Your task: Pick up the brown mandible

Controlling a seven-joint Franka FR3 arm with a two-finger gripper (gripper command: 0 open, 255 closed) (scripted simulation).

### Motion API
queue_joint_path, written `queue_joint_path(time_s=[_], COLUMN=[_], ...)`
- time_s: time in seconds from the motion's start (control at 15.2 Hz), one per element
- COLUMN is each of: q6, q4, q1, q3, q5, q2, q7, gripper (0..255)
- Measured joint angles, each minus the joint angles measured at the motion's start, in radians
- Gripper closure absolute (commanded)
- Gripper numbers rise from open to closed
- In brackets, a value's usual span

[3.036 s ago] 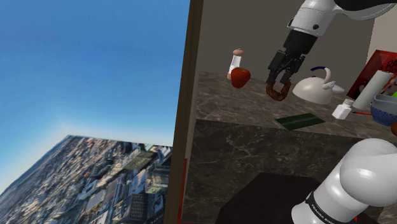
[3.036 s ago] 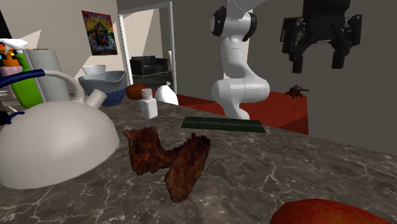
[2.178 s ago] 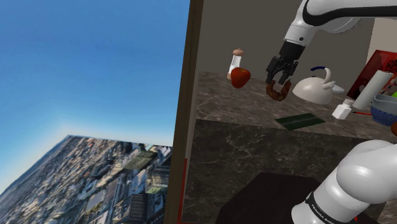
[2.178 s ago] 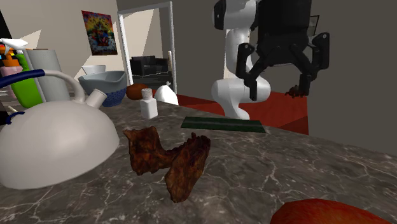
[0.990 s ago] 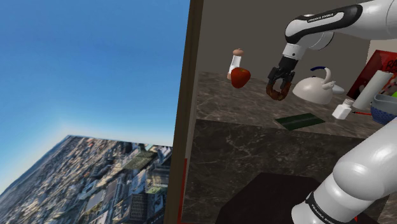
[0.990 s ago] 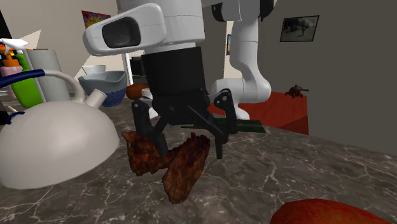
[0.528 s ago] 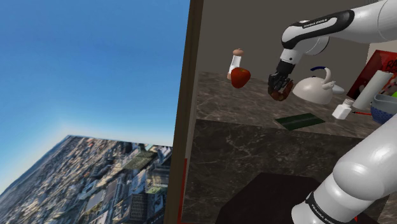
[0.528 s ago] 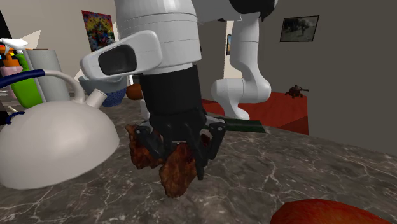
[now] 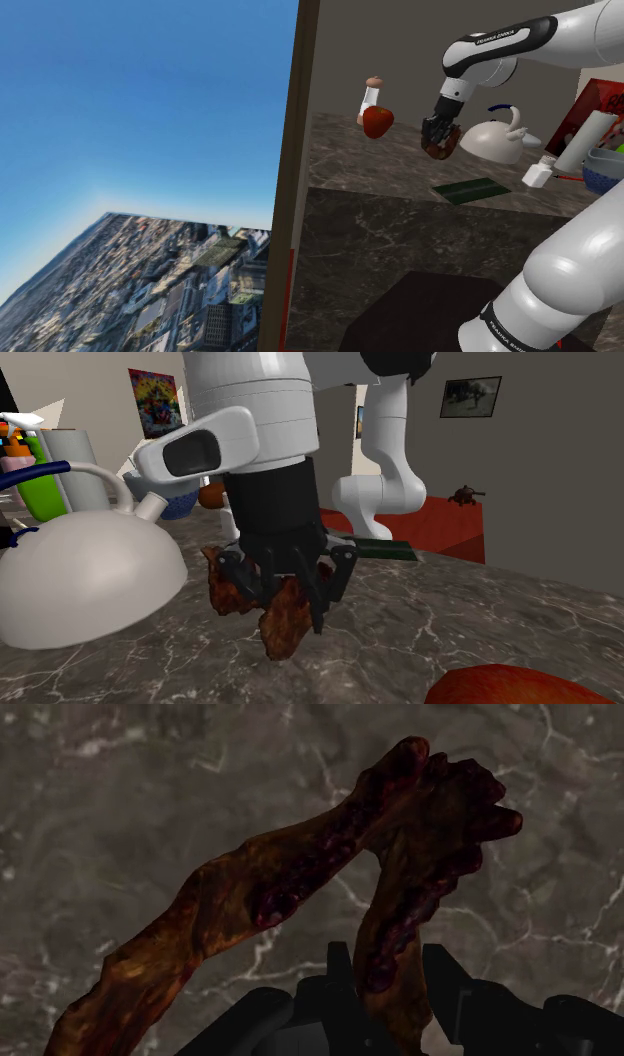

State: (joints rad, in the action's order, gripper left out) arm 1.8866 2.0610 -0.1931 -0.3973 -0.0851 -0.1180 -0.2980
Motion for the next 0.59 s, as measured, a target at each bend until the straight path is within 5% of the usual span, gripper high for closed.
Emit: queue_joint_path(time_s=[0.59], q6=[-0.099], q4=[-0.068], q1=[0.002], q3=[0.008], q5=[0.014], q2=[-0.032], q7=[0.023], gripper=[255])
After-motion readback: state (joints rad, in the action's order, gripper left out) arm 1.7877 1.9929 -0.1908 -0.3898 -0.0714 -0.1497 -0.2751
